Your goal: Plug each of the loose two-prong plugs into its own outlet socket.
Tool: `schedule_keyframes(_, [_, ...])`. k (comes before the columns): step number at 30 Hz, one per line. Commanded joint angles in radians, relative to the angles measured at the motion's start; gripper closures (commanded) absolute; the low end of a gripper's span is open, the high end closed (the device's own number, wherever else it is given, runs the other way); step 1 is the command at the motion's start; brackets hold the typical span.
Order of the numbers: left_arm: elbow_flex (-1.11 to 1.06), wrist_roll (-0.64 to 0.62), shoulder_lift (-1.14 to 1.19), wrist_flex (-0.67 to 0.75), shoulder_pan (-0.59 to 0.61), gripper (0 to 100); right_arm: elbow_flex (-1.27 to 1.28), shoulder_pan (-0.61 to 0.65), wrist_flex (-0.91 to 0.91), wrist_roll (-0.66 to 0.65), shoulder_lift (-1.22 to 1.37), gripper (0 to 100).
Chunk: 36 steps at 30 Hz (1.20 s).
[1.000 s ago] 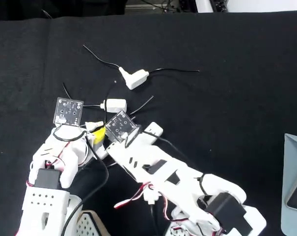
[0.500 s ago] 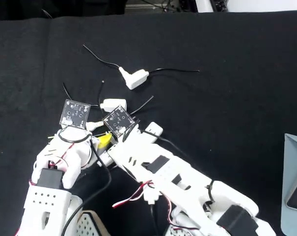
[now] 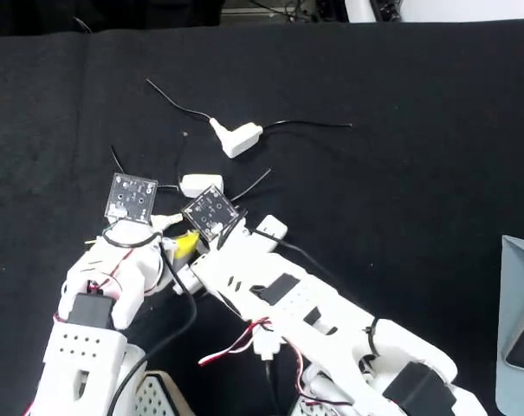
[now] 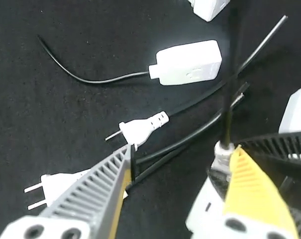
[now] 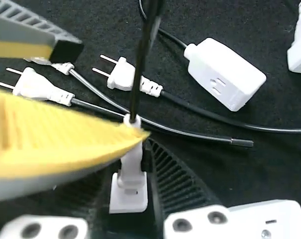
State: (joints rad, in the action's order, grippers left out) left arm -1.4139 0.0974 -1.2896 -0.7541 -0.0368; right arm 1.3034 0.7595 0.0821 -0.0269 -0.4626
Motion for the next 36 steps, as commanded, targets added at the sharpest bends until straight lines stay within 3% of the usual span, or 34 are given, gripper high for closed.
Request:
schedule_keyframes(1, [-0.012, -0.014, -0.008, 0.091, -0.004, 74, 0.018, 0.018, 0.026, 0.006, -0.001, 98.5])
schedule_keyframes(5, [-0.056, -0.012, -0.017, 0.15, -0.041, 82, 0.018, 0.018, 0.026, 0.006, -0.001, 98.5])
schedule_keyframes(13, [-0.065, -0.008, -0.017, 0.147, -0.056, 83, 0.019, 0.015, 0.026, 0.006, -0.002, 98.5])
schedule_keyframes(18, [-0.054, 0.068, -0.017, 0.15, -0.058, 93, 0.025, 0.014, -0.014, 0.005, -0.002, 98.5])
schedule_keyframes(26, [-0.018, 0.071, -0.017, 0.123, -0.059, 93, 0.031, 0.012, -0.037, 0.003, -0.012, 98.6])
schedule_keyframes(29, [0.047, 0.066, -0.018, 0.009, -0.048, 90, 0.056, 0.012, -0.037, 0.006, -0.076, 98.6])
schedule_keyframes(34, [0.176, 0.002, -0.018, -0.229, -0.047, 71, 0.111, 0.011, -0.037, 0.009, -0.251, 98.6])
schedule_keyframes(36, [0.202, -0.034, -0.018, -0.269, -0.045, 69, 0.119, -0.006, -0.038, 0.034, -0.306, 98.6])
